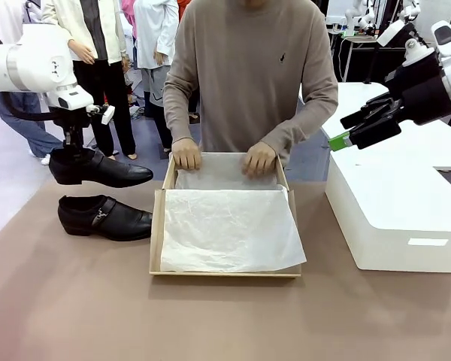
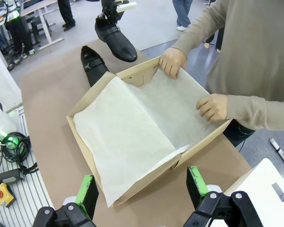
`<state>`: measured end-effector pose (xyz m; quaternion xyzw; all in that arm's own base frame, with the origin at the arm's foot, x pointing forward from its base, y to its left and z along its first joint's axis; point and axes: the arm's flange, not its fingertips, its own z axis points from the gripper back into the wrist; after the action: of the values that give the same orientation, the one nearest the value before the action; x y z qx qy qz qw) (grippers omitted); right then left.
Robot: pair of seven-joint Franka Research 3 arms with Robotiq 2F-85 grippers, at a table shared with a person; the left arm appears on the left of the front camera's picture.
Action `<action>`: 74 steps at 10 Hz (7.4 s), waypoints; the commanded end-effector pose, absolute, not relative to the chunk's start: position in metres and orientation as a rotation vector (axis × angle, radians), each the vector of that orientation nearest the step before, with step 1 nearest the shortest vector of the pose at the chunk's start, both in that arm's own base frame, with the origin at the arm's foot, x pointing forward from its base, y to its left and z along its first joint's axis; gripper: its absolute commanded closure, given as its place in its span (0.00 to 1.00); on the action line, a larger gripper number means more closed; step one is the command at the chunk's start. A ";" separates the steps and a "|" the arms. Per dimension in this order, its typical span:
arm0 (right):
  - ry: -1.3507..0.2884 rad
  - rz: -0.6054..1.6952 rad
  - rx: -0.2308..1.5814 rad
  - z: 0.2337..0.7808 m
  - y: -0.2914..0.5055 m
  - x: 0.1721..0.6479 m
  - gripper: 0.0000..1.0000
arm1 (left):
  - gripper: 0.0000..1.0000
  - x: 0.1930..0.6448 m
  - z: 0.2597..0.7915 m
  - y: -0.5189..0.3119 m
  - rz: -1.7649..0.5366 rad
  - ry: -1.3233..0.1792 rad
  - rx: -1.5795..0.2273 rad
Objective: Pack the shoes into the box.
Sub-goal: Place one shoe of the Shoes into the Shoes Box.
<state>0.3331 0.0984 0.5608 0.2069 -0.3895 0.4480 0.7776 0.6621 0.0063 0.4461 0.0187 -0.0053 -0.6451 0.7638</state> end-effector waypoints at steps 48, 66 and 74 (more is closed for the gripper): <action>-0.851 0.981 0.458 0.561 0.098 0.335 0.00 | 1.00 0.636 0.532 -0.273 -1.412 0.004 -0.097; -0.851 0.981 0.458 0.561 0.098 0.335 0.00 | 1.00 0.693 0.447 -0.337 -1.484 0.008 -0.015; -0.851 0.981 0.458 0.561 0.098 0.335 0.00 | 1.00 0.699 0.424 -0.334 -1.477 0.033 -0.029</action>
<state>0.3331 0.0985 0.5607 0.2064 -0.3892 0.4481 0.7779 0.6874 -0.3313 0.4117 -0.0230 0.0151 -0.6678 0.7438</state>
